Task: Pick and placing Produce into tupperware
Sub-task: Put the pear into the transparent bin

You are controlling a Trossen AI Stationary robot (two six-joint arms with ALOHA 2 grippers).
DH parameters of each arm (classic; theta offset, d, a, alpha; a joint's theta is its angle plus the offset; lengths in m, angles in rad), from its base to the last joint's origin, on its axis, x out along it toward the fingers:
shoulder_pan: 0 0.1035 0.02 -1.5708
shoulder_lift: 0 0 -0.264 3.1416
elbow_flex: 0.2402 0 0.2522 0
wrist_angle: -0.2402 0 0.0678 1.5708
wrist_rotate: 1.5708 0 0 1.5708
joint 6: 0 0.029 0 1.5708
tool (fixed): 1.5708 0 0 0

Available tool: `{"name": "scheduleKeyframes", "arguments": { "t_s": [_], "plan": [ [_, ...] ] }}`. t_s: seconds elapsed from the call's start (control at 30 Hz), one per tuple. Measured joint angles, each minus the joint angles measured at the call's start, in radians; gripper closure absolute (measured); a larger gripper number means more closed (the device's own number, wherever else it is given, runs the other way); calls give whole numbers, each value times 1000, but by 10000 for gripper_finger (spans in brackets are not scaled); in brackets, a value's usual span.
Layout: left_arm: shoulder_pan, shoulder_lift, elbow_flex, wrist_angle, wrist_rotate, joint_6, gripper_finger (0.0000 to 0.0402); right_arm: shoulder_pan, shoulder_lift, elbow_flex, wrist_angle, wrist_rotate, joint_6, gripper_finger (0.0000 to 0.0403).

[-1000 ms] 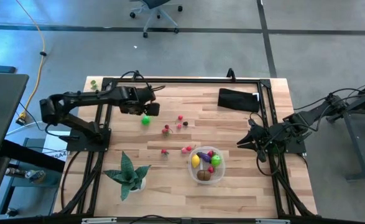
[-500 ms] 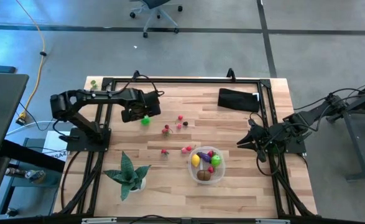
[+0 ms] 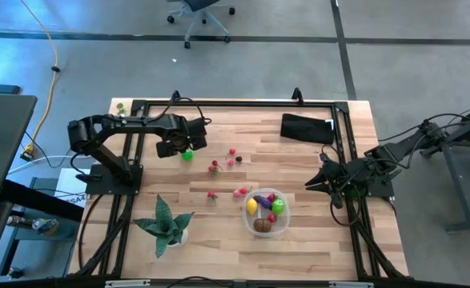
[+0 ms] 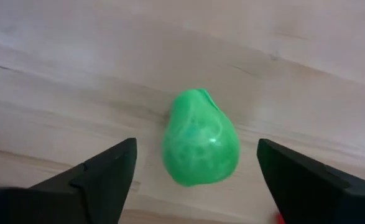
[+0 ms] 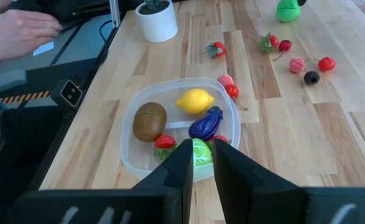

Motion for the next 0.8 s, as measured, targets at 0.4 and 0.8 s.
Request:
{"name": "scheduleKeyframes", "arguments": {
  "t_s": [0.4, 0.8],
  "plan": [
    [0, 90, 0, 37, 8, -4, 84, 0, 0, 0, 0, 0, 0, 352],
    [0, 125, 0, 42, 13, -29, 132, 0, 0, 0, 0, 0, 0, 352]
  ]
}}
